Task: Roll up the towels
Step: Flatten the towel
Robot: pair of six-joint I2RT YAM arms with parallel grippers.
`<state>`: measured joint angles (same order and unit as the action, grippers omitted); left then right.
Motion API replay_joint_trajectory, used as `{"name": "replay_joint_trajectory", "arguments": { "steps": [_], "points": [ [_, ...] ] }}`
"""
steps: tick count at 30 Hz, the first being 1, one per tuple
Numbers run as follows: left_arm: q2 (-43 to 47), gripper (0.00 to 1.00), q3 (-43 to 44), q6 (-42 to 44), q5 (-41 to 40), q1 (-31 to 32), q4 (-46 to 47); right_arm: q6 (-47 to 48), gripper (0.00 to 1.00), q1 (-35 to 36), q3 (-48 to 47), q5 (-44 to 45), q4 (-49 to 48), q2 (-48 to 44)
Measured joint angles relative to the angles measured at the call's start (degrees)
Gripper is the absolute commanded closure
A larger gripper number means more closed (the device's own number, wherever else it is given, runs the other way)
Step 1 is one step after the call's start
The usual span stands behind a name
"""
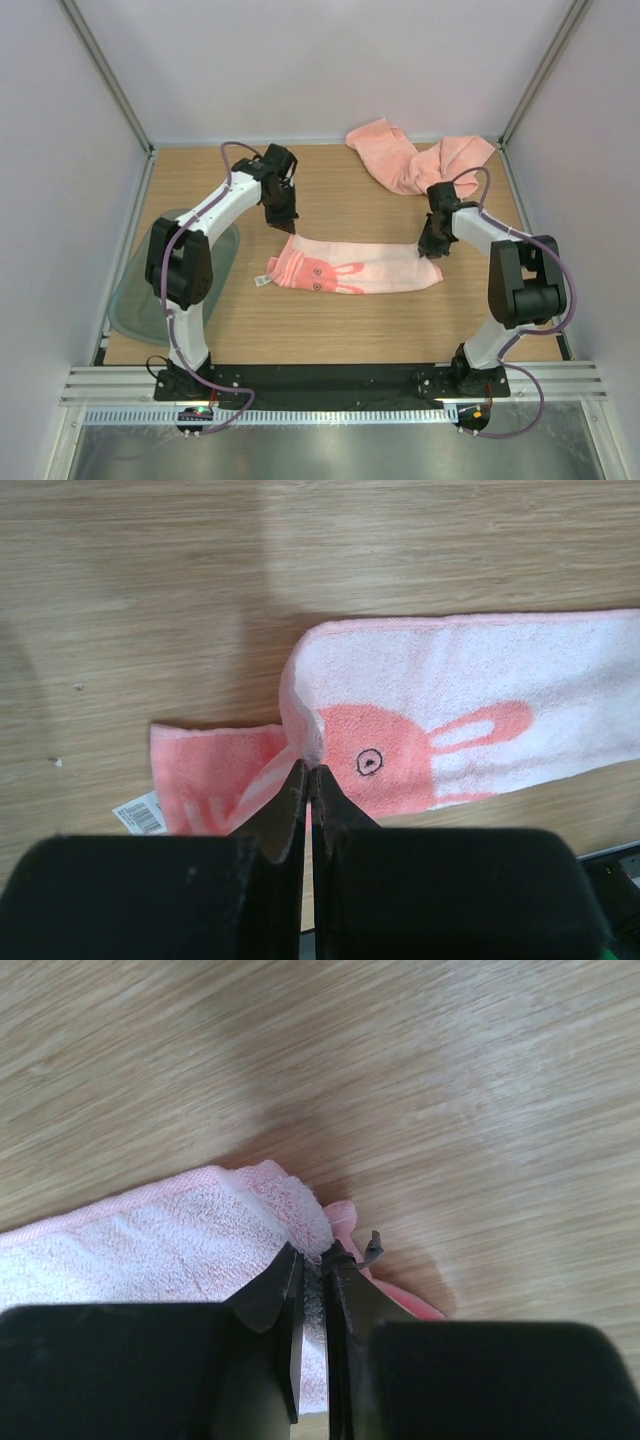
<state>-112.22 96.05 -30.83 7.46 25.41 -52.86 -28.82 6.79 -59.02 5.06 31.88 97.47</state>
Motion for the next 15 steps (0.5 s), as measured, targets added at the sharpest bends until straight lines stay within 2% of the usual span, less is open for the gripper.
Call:
{"name": "replay_joint_trajectory", "arguments": {
  "steps": [5,8,15],
  "points": [
    [5.64,1.0,-1.75,0.22,-2.82,1.14,-2.29,1.55,0.94,0.0,0.0,1.77,3.8,-7.61],
    [13.49,1.0,-4.44,0.35,-4.2,2.78,-2.91,1.95,0.98,-0.02,0.17,3.1,6.67,-17.22],
    [35.5,1.0,-12.44,-0.68,-5.09,7.63,-4.52,0.28,0.99,-0.02,0.83,4.98,15.8,-42.86]
  ]
}}
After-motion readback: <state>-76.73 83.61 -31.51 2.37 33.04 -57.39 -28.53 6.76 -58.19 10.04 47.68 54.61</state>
